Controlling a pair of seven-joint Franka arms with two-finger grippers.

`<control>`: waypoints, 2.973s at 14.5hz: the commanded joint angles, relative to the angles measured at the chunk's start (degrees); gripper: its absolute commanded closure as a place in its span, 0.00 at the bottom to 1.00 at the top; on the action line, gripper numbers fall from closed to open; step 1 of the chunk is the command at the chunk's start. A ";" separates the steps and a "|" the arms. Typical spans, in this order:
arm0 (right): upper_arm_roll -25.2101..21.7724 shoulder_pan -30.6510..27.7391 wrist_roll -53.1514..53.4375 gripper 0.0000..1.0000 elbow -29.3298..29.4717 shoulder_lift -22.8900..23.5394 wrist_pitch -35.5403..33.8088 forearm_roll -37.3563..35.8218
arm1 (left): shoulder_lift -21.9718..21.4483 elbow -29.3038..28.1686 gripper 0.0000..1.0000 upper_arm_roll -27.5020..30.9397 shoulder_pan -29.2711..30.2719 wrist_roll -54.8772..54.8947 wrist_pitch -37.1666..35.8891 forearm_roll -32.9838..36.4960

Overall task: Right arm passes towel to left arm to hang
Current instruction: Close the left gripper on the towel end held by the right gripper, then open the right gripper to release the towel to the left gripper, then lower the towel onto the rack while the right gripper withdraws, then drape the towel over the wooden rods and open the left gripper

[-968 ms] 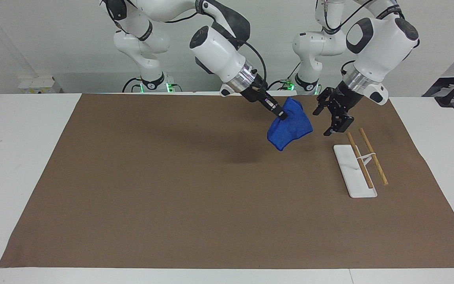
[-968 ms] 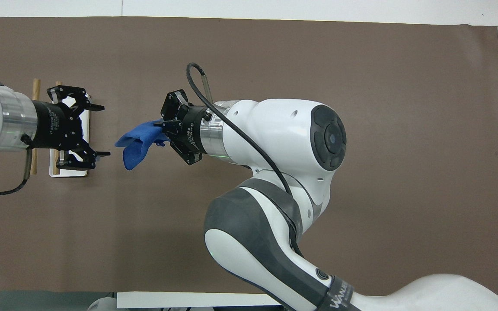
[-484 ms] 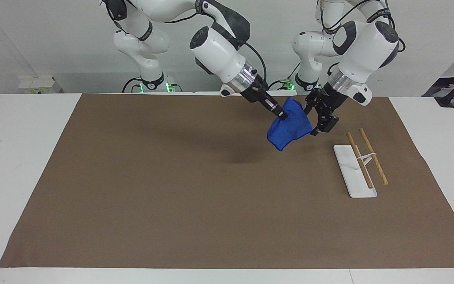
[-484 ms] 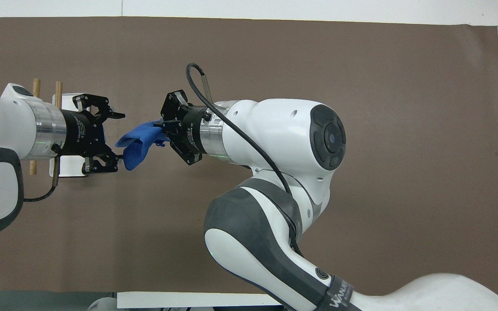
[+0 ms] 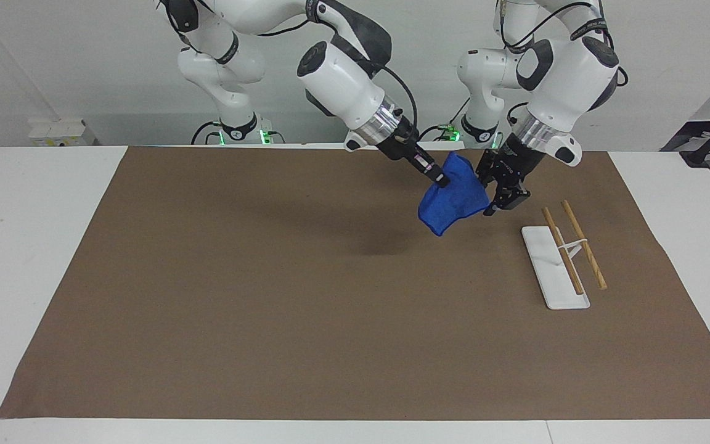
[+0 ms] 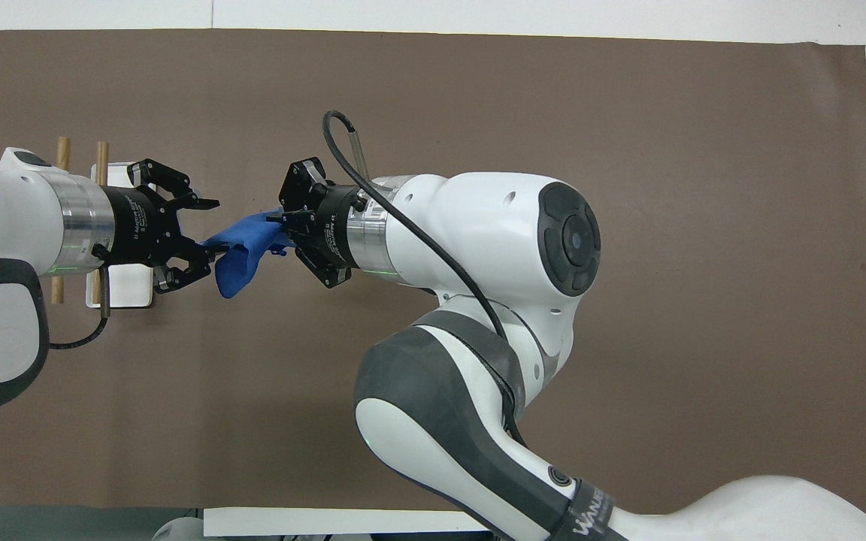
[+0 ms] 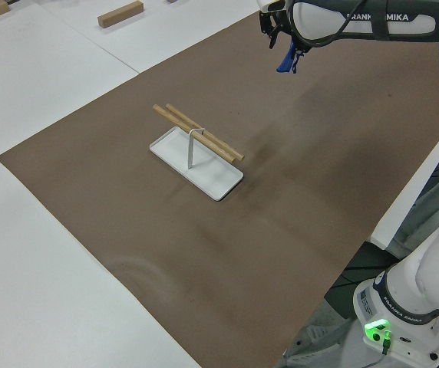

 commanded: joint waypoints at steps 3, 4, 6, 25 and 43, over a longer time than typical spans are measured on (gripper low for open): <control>0.96 -0.55 -0.04 0.99 0.73 0.59 -0.66 0.97 | -0.25 -2.42 0.90 0.36 -0.76 -0.27 2.84 -0.92; 0.96 -0.55 0.05 0.99 0.73 0.59 -0.66 0.97 | -0.25 -2.42 0.97 0.36 -0.76 -0.27 2.84 -0.92; 0.96 -0.55 0.05 0.99 0.73 0.59 -0.66 0.97 | -0.25 -2.42 1.00 0.36 -0.67 -0.19 2.84 -0.92; -8.77 -1.69 -33.04 0.00 -11.21 -8.88 -10.74 -13.76 | 0.45 -2.25 1.00 0.54 8.89 20.97 3.90 -0.92; -54.85 3.06 -94.17 0.00 1.34 -18.66 -52.96 -23.20 | 5.28 5.47 1.00 1.16 20.42 72.94 7.06 -0.83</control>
